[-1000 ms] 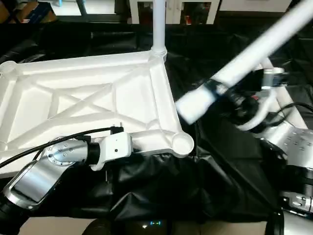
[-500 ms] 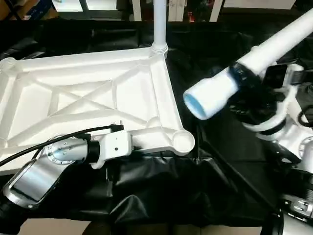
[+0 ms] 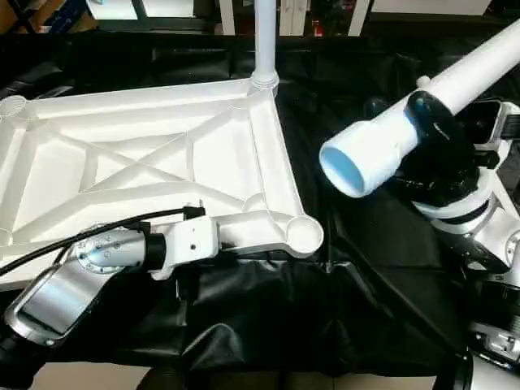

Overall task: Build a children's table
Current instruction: Insert table leg to table base

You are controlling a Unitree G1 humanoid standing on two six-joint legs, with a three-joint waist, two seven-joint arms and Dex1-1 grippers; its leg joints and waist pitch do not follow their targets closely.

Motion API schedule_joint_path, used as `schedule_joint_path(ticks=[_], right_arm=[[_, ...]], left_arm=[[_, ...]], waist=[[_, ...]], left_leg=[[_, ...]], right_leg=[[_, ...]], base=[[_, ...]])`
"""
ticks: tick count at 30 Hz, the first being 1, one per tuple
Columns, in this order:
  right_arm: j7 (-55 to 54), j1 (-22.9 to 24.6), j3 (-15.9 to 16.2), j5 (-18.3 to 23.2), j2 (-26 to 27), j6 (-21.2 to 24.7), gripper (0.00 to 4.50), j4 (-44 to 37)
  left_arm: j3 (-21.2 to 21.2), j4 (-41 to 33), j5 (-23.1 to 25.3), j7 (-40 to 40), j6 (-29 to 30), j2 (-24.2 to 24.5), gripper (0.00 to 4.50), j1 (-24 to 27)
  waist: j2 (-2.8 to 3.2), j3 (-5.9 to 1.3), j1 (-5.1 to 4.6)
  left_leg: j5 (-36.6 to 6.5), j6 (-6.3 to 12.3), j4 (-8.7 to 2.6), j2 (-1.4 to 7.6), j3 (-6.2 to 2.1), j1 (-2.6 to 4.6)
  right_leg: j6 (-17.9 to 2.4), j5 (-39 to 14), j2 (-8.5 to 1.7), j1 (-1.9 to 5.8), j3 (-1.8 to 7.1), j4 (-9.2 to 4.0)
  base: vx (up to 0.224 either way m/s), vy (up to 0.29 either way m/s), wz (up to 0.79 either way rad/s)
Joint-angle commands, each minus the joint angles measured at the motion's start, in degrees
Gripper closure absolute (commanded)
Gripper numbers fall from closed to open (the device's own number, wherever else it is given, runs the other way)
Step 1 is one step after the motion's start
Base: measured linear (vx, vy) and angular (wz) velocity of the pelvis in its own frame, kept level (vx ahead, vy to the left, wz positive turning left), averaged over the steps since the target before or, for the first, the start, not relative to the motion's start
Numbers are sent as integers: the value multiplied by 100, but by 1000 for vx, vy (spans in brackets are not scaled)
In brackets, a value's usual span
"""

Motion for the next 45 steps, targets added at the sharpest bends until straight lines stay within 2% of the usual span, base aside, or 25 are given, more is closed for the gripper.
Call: schedule_joint_path(ticks=[1,2,3,4,5,6,7,8,9,10,12,15,17,18,21,23,27,28,31,32,35,37,39,42,45], right_arm=[[-338,29,-39,-493,35,-524,265,-376],[-338,29,-39,-493,35,-524,265,-376],[-367,55,98,-811,48,-695,265,-516],[-391,156,505,-1607,36,-1181,265,-843],[-386,246,847,-2193,5,-1545,265,-1100],[-364,287,1001,-2438,-18,-1700,265,-1208],[-329,376,1426,-3071,-131,-2144,265,-1418],[-325,391,1516,-3192,-152,-2231,265,-1451],[-315,435,1784,-3552,-214,-2489,265,-1550],[-25,562,2486,-4443,-436,-3252,265,-1804],[188,654,2809,-4871,-476,-3740,265,-1890],[359,815,2881,-5044,-344,-3977,265,-1940],[576,979,3033,-5324,-381,-4234,265,-1911],[577,981,3034,-5327,-382,-4236,265,-1911],[790,1212,3286,-5742,-508,-4792,265,-1747],[799,1331,3239,-5881,-509,-5031,265,-1617],[759,1354,3015,-5894,-449,-5085,265,-1463],[732,1343,2875,-5824,-430,-5038,265,-1438],[724,1313,2747,-5719,-444,-5000,265,-1408],[772,1312,2763,-5724,-504,-5009,265,-1378],[996,1389,2932,-5937,-701,-5128,265,-1167],[1051,1420,2975,-5984,-722,-5133,265,-1094],[1187,1485,3055,-5927,-768,-4932,265,-1086],[1232,1518,3202,-6153,-773,-4974,265,-954],[1143,1466,3207,-6266,-703,-5078,265,-826]], left_arm=[[-131,323,-12,25,-8,5,450,234],[-131,323,-12,25,-8,5,450,234],[-130,324,-11,23,-10,7,450,232],[-127,325,-11,19,-16,13,450,233],[-125,326,-12,15,-20,16,450,233],[-125,329,-12,13,-21,17,450,232],[-126,330,-14,9,-21,18,450,230],[-126,331,-13,8,-22,18,450,230],[-128,334,-13,6,-26,19,450,230],[-133,335,-15,2,-26,13,450,223],[-135,328,-15,9,-28,-1,450,218],[-140,292,-14,16,-8,-18,450,228],[-140,279,-14,17,1,-24,450,235],[-140,279,-14,17,1,-24,450,235],[-136,273,-13,17,11,-26,450,243],[-125,252,-7,10,29,-20,450,260],[-112,249,3,-11,34,-18,450,266],[-111,252,3,-23,34,-16,450,263],[-108,261,4,-41,30,-9,450,255],[-107,271,4,-51,26,-8,450,246],[-112,323,14,-73,2,-26,450,211],[-113,333,17,-75,1,-35,450,199],[-118,332,24,-76,7,-42,450,190],[-119,325,31,-84,8,-37,450,194],[-117,327,33,-92,5,-30,450,196]], waist=[[-236,-416,14],[-244,-420,10],[-249,-417,9],[-244,-411,12],[-254,-414,5],[-242,-412,3],[-235,-415,8],[-242,-415,-7],[-231,-416,5],[-233,-424,7],[-245,-408,-6],[-257,-394,-24],[-250,-379,-22],[-247,-374,-21],[-258,-362,-46],[-254,-350,-53],[-254,-339,-100],[-254,-339,-107],[-240,-338,-136],[-224,-338,-139],[-231,-341,-141],[-235,-353,-133],[-234,-354,-130],[-231,-359,-125],[-232,-363,-121]], left_leg=[[223,870,-194,160,-45,25],[237,854,-189,158,-40,23],[218,838,-189,153,-37,21],[192,791,-188,159,-38,10],[190,755,-187,155,-40,0],[142,715,-192,151,-41,15],[91,700,-195,169,-44,27],[93,697,-194,157,-39,22],[75,704,-197,170,-47,26],[65,700,-193,182,-52,24],[32,743,-188,175,-49,14],[-52,898,-192,177,-53,9],[-140,909,-194,193,-57,14],[-166,903,-197,194,-58,15],[-231,907,-205,200,-72,13],[-336,893,-206,210,-69,26],[-452,858,-219,200,-91,14],[-469,853,-219,201,-92,17],[-512,836,-219,197,-108,0],[-518,838,-220,198,-108,4],[-594,828,-215,199,-101,16],[-540,861,-207,201,-101,8],[-465,909,-207,203,-105,6],[-491,923,-203,204,-100,10],[-522,905,-207,209,-104,10]], right_leg=[[-1270,-533,-159,324,125,-279],[-1252,-509,-154,320,123,-275],[-1234,-519,-153,318,121,-275],[-1171,-583,-154,308,114,-281],[-1125,-609,-160,314,109,-281],[-1080,-671,-160,312,112,-289],[-1055,-720,-171,300,116,-295],[-1056,-709,-161,309,118,-293],[-1062,-700,-169,304,123,-288],[-1053,-672,-178,306,118,-279],[-1036,-563,-178,314,130,-270],[-1079,-524,-183,323,143,-274],[-1101,-658,-183,308,141,-288],[-1102,-708,-187,308,141,-295],[-1113,-776,-191,315,138,-300],[-1094,-926,-203,299,145,-323],[-1086,-1129,-201,308,142,-344],[-1092,-1148,-202,306,143,-347],[-1101,-1189,-205,317,140,-348],[-1104,-1184,-204,313,139,-351],[-1107,-1270,-202,308,143,-364],[-1130,-1165,-205,314,142,-348],[-1169,-1036,-199,319,140,-338],[-1192,-1067,-204,314,135,-342],[-1187,-1145,-213,314,134,-351]], base=[[0,0,0],[0,0,0],[0,0,0],[0,0,0],[0,0,0],[0,0,0],[0,0,0],[0,0,0],[0,0,0],[0,0,0],[0,0,0],[0,0,0],[0,0,0],[0,0,0],[0,0,0],[0,0,0],[0,0,0],[0,0,0],[0,0,0],[0,0,0],[0,0,0],[0,0,0],[0,0,0],[0,0,0],[0,0,0]])
